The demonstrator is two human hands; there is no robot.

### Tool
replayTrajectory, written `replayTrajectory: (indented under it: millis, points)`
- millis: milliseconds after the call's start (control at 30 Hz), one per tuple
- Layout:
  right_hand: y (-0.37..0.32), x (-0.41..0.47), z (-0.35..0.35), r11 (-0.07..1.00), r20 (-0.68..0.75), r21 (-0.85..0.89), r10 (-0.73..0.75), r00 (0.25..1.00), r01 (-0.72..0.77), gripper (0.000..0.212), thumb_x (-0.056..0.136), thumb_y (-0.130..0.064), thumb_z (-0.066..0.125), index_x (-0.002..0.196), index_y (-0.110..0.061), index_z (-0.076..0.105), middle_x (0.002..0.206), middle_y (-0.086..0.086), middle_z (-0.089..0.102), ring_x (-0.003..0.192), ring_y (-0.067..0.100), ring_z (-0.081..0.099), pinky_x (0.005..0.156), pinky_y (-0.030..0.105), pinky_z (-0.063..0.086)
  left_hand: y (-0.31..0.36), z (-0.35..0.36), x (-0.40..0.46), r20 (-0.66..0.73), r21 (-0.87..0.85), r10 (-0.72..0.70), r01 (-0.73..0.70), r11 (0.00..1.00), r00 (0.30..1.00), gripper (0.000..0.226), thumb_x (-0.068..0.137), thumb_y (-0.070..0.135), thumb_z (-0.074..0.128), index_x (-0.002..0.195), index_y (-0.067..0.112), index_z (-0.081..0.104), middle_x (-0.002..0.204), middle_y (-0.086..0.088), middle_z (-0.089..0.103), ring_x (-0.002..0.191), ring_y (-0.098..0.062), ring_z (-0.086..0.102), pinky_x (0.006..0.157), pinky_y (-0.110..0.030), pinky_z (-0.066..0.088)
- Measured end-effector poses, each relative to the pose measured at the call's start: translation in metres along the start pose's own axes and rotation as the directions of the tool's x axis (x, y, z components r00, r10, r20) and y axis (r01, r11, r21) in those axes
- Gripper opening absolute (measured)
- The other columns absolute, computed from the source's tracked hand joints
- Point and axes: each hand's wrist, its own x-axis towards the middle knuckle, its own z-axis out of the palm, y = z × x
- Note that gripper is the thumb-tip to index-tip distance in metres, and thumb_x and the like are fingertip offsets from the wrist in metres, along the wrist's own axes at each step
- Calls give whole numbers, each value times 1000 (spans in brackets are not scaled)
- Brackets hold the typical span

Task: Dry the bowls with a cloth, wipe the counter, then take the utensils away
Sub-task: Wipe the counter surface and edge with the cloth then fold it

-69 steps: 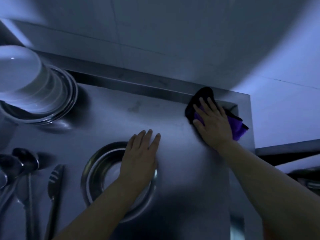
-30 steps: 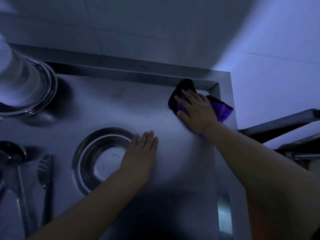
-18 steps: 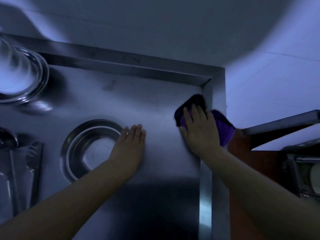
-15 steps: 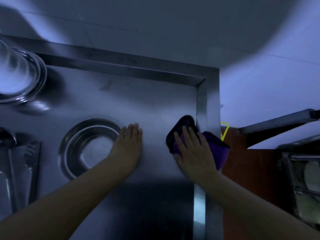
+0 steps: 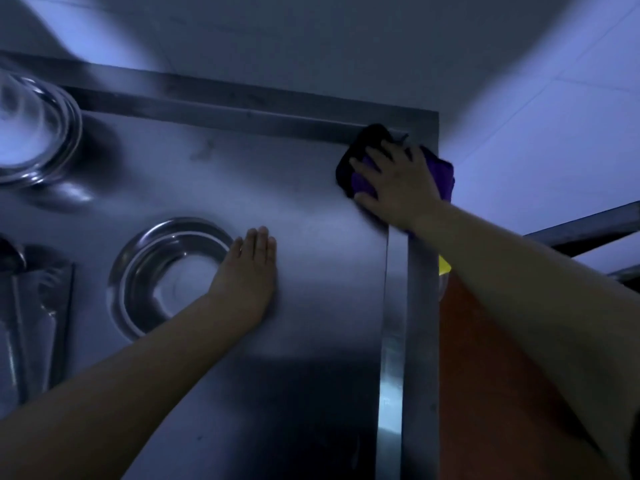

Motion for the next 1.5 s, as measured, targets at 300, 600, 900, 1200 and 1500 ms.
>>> replayTrajectory:
  millis: [300, 600, 900, 1200, 1500]
  points:
    - [-39, -53, 13, 997, -20, 51, 62, 998, -61, 65, 93, -54, 24, 148, -20, 22, 152, 9, 30, 139, 25, 27, 108, 47, 18, -7, -4, -12, 28, -20, 23, -23, 1000, 999, 85, 90, 16, 51, 145, -3, -11, 156, -21, -11, 145, -32, -3, 118, -44, 8]
    - [-157, -217, 15, 982, 68, 169, 75, 995, -85, 62, 91, -44, 29, 145, -14, 34, 146, 16, 40, 137, 28, 35, 113, 45, 19, -11, 53, -84, -397, -284, -86, -33, 958, 914, 67, 83, 14, 57, 142, -3, 30, 151, -23, 26, 141, -35, 21, 112, -47, 17]
    - [-266, -342, 1, 931, 270, 356, -17, 963, -83, 56, 93, -48, 20, 146, -33, 28, 157, 3, 12, 145, 26, 10, 112, 39, 7, -15, 115, -202, -388, -551, -238, -18, 834, 890, 61, 78, 16, 62, 132, -5, 46, 146, -23, 36, 139, -36, 27, 110, -51, 29]
    - [-192, -199, -6, 980, 80, 171, 87, 993, -100, 52, 99, -37, 31, 149, -29, 20, 157, 9, 16, 144, 29, 16, 112, 43, 18, -52, 157, -256, -374, -621, -330, 30, 783, 867, 52, 68, 13, 62, 115, -10, 59, 131, -31, 50, 126, -46, 42, 99, -59, 39]
    - [-275, -112, -30, 914, -37, 338, 248, 968, -222, 55, 94, -46, 26, 146, -27, 33, 154, 8, 28, 142, 28, 21, 111, 44, 21, -65, 200, -283, -309, -684, -493, 170, 710, 813, 53, 68, 17, 59, 117, -3, 61, 130, -25, 54, 126, -43, 44, 101, -56, 40]
